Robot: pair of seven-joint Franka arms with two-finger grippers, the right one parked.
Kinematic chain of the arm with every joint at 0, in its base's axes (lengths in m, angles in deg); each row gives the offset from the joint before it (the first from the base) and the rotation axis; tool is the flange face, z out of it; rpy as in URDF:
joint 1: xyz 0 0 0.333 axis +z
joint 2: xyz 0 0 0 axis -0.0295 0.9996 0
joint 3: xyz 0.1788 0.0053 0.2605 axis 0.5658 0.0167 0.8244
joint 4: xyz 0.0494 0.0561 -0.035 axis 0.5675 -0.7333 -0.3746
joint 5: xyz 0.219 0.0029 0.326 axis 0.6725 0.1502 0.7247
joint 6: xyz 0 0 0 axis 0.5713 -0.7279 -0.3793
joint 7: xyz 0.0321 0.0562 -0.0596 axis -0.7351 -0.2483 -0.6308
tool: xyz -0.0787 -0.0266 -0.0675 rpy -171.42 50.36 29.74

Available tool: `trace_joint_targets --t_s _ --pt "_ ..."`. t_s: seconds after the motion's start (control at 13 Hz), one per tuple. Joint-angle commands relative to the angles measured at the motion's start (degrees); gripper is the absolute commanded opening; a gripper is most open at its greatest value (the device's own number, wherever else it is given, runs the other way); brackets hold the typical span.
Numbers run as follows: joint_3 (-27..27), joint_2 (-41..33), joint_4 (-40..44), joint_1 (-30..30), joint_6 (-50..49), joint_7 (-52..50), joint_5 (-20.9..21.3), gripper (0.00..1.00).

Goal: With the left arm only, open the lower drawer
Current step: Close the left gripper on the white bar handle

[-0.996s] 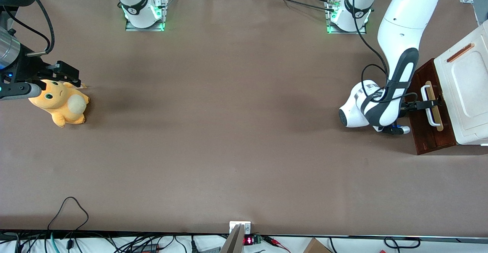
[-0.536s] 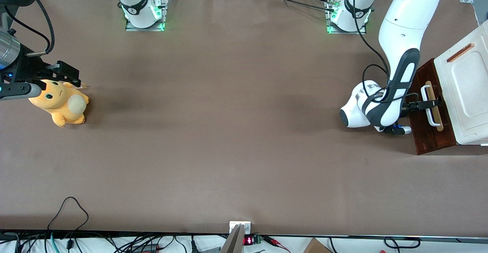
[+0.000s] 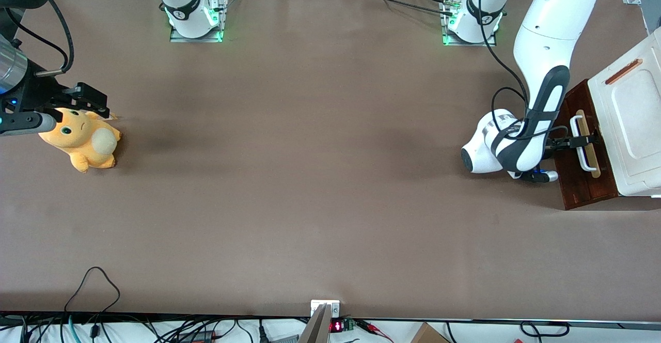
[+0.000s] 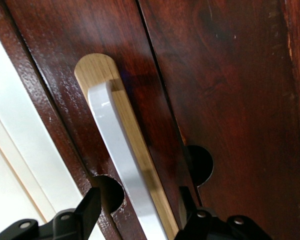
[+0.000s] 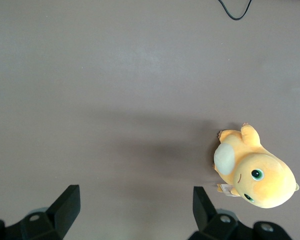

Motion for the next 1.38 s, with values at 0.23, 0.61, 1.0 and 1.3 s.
trace_joint_targets --t_s 0.23,0.61,1.0,1.3 --pt "-0.1 1.1 0.3 0.7 -0.2 -0.8 1.6 0.54" --pt "-0.1 1.1 0.3 0.6 -0.2 -1.4 1.6 0.38" --pt "-0.1 1.1 0.4 0.6 -0.3 -1.6 1.6 0.32" --pt "-0.1 1.1 0.4 0.6 -0.5 -1.8 1.6 0.28"
